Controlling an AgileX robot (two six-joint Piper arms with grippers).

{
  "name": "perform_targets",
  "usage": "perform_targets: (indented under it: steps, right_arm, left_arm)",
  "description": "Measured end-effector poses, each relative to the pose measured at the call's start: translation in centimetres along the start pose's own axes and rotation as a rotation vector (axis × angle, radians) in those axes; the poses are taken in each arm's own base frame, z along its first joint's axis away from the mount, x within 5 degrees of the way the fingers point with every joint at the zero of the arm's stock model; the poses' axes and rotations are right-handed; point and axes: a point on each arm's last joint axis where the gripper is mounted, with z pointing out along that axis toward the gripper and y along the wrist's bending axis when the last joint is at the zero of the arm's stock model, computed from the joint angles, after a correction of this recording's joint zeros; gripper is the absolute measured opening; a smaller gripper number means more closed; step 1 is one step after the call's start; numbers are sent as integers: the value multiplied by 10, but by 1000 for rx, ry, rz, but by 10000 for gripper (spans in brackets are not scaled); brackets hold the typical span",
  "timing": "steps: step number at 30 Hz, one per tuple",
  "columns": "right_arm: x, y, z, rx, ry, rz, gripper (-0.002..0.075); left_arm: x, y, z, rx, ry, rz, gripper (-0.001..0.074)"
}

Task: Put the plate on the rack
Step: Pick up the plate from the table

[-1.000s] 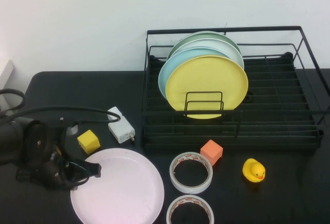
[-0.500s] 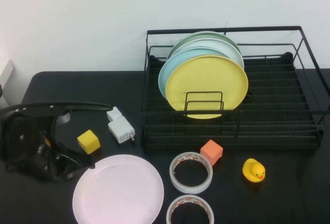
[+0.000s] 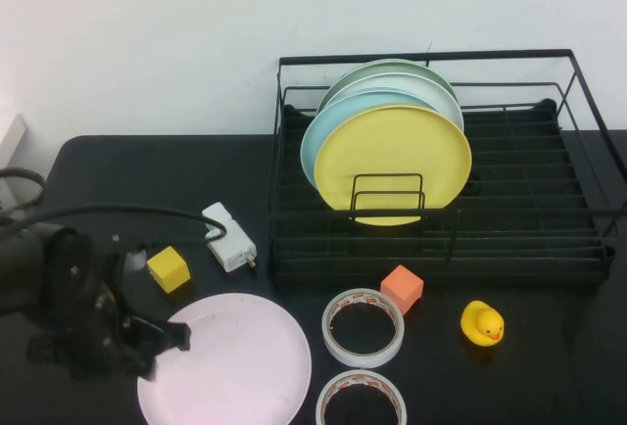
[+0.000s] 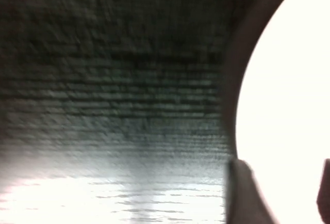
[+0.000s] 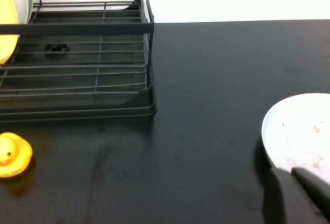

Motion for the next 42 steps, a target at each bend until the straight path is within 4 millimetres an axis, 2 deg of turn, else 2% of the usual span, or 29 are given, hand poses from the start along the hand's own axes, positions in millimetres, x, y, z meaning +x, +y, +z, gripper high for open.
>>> perform_targets:
  steps: [2, 4, 8, 12, 15, 18, 20, 35, 42]
  right_arm:
    - [0, 0, 0, 0, 0, 0, -2]
    - [0, 0, 0, 0, 0, 0, -2]
    - [0, 0, 0, 0, 0, 0, -2]
    - [0, 0, 0, 0, 0, 0, -2]
    - [0, 0, 0, 0, 0, 0, -2]
    - [0, 0, 0, 0, 0, 0, -2]
    - [0, 0, 0, 0, 0, 0, -2]
    - [0, 0, 0, 0, 0, 0, -2]
    - [0, 0, 0, 0, 0, 0, -2]
  left_arm:
    - [1, -1, 12, -1, 39, -29, 337]
    - [2, -1, 22, -2, 66, -50, 384]
    - [3, -2, 38, 2, 94, -81, 390]
    - [4, -3, 52, 13, 106, -117, 323]
    - [4, -3, 56, 15, 112, -110, 224]
    - [2, -4, 58, 17, 109, -103, 84]
    - [0, -5, 58, 25, 96, -109, 50]
    - [-5, -10, 50, 101, 36, -22, 15]
    - [-7, 2, 49, 174, 61, -59, 5]
